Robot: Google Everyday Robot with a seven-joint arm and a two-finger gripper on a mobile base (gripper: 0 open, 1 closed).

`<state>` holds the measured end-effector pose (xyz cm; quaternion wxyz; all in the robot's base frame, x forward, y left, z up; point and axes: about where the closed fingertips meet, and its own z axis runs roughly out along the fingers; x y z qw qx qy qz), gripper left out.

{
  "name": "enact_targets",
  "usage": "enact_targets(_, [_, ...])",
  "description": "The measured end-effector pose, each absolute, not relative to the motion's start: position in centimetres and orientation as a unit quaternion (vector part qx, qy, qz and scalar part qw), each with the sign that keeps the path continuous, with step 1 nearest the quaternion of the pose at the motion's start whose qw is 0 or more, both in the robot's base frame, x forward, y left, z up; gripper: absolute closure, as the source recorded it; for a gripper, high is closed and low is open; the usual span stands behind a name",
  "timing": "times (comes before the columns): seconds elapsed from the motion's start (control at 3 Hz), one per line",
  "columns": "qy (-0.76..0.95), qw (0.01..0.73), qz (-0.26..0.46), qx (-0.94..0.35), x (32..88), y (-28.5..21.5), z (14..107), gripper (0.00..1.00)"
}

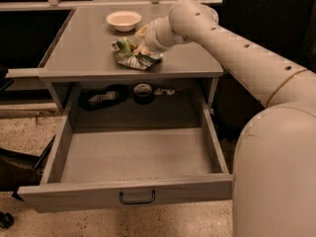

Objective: Pick green jalapeno chip bag from top drawer and place on counter

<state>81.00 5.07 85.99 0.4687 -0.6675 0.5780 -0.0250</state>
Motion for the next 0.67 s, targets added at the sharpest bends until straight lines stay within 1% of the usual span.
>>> enact_targets(0.33, [0.578,0.469,-0.025,-0.668,81.0,5.07,85.99,0.0])
enact_targets(0.67, [0.578,0.469,-0.025,-0.668,81.0,5.07,85.99,0.0])
